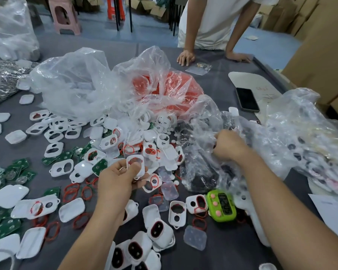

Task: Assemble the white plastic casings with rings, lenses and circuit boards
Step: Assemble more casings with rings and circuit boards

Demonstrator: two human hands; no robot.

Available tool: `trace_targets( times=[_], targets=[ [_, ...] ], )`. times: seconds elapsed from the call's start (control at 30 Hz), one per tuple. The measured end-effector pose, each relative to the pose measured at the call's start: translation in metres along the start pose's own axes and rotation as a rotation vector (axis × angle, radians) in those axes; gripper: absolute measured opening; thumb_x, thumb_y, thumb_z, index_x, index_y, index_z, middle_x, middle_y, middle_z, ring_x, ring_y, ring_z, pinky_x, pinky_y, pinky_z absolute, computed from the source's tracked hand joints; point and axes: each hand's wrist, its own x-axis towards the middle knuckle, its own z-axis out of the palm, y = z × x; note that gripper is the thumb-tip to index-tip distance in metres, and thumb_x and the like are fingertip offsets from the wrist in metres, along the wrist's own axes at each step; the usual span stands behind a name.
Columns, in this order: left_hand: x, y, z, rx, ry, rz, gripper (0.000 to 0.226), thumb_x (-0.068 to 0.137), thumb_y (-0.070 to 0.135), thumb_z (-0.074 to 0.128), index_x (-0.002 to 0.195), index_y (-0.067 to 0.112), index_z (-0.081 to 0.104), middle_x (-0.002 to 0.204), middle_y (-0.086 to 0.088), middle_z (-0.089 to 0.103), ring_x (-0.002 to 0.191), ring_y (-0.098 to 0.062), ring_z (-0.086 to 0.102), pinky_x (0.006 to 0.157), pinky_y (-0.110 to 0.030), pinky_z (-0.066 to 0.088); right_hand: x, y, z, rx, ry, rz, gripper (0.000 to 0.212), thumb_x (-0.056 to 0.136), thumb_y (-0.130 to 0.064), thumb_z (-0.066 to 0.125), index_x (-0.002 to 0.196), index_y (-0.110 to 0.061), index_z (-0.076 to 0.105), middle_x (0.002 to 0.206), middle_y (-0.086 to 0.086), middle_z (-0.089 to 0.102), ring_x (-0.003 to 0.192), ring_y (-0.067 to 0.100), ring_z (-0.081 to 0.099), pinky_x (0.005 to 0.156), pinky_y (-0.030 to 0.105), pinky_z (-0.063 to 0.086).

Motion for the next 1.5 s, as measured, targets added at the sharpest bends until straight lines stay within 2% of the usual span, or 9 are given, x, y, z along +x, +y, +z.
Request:
trace_targets(
  times=[0.17, 0.47, 0.63, 0.73, 0.83, 1.07, 1.2, 1.33, 1.5],
  targets=[
    [0.007, -0.003, 0.007, 0.059, 0.023, 0.024, 0.009, 0.092, 0.01, 0.074, 0.098, 0.005, 0.071, 0.074, -0.004, 0.073, 0.057, -0.018, 0.071, 0.048, -0.02, 0.053, -0.008, -0.004, 0.014, 0.027, -0.084, -0.147, 0.067, 0.089, -0.005, 0.058, 0.153, -0.019, 0.043, 0.135, 0.013, 0.064, 0.118, 0.031, 0.062, 0.091, 0.031, 0.051],
    [0.005, -0.002, 0.004, 0.104, 0.002, 0.007, 0.004, 0.09, 0.009, 0.076, 0.091, 0.009, 0.072, 0.081, -0.016, 0.07, 0.062, -0.023, 0.065, 0.046, -0.02, 0.049, -0.01, -0.001, 0.014, 0.139, 0.165, -0.099, 0.006, 0.087, -0.014, 0.071, 0.085, -0.018, 0.075, 0.081, 0.005, 0.071, 0.081, 0.027, 0.066, 0.075, 0.035, 0.053],
    [0.0, 0.002, -0.002, 0.139, -0.037, -0.015, 0.003, 0.092, 0.009, 0.074, 0.092, 0.009, 0.071, 0.072, -0.002, 0.073, 0.055, -0.017, 0.068, 0.045, -0.017, 0.045, -0.029, 0.005, -0.004, 0.426, 0.479, -0.057, 0.021, 0.094, -0.011, 0.065, 0.102, -0.024, 0.08, 0.095, 0.0, 0.078, 0.088, 0.019, 0.07, 0.086, 0.027, 0.054],
    [-0.003, 0.005, -0.003, 0.182, -0.034, 0.0, 0.005, 0.092, 0.012, 0.075, 0.088, 0.012, 0.072, 0.066, 0.005, 0.07, 0.051, -0.01, 0.064, 0.047, -0.018, 0.042, -0.062, -0.008, -0.011, 0.65, 0.647, -0.134, 0.036, 0.092, -0.01, 0.069, 0.124, -0.026, 0.066, 0.081, -0.01, 0.075, 0.075, 0.01, 0.071, 0.08, 0.027, 0.056],
    [-0.007, 0.007, -0.003, 0.175, -0.058, 0.019, 0.001, 0.091, 0.01, 0.075, 0.09, 0.01, 0.074, 0.063, 0.003, 0.067, 0.058, -0.014, 0.059, 0.059, -0.029, 0.048, -0.102, -0.042, 0.003, 1.023, 0.459, -0.273, 0.016, 0.085, -0.008, 0.079, 0.092, -0.021, 0.073, 0.072, -0.006, 0.076, 0.06, 0.012, 0.073, 0.059, 0.024, 0.06],
    [-0.026, 0.009, -0.009, 0.139, -0.204, 0.028, 0.021, 0.093, -0.01, 0.064, 0.108, 0.0, 0.073, 0.078, -0.008, 0.073, 0.066, -0.011, 0.071, 0.059, -0.02, 0.057, -0.123, -0.091, 0.079, 1.393, 0.043, -0.174, 0.03, 0.08, 0.009, 0.077, 0.068, -0.019, 0.079, 0.064, 0.004, 0.073, 0.054, 0.012, 0.063, 0.055, 0.023, 0.051],
    [-0.033, 0.01, -0.02, 0.112, -0.314, 0.049, 0.029, 0.095, -0.012, 0.057, 0.112, 0.005, 0.075, 0.098, -0.019, 0.074, 0.086, -0.021, 0.075, 0.071, -0.029, 0.062, -0.126, -0.095, 0.091, 1.392, 0.012, -0.165, 0.025, 0.083, 0.006, 0.075, 0.075, -0.018, 0.08, 0.067, 0.008, 0.073, 0.054, 0.016, 0.064, 0.05, 0.029, 0.055],
    [-0.036, 0.01, -0.024, 0.046, -0.342, 0.025, 0.033, 0.096, -0.012, 0.054, 0.108, 0.008, 0.077, 0.092, -0.007, 0.075, 0.083, -0.017, 0.077, 0.066, -0.025, 0.061, -0.127, -0.096, 0.091, 1.29, 0.092, -0.191, 0.006, 0.072, -0.016, 0.081, 0.075, -0.022, 0.08, 0.069, 0.005, 0.075, 0.058, 0.019, 0.069, 0.061, 0.037, 0.061],
    [-0.033, 0.009, -0.028, 0.079, -0.277, 0.046, 0.035, 0.095, -0.008, 0.059, 0.095, 0.018, 0.083, 0.094, -0.009, 0.077, 0.085, -0.016, 0.075, 0.066, -0.024, 0.06, -0.133, -0.095, 0.091, 1.325, 0.145, -0.299, 0.011, 0.076, -0.008, 0.079, 0.078, -0.019, 0.08, 0.072, 0.002, 0.076, 0.063, 0.015, 0.068, 0.063, 0.029, 0.057]
  ],
)
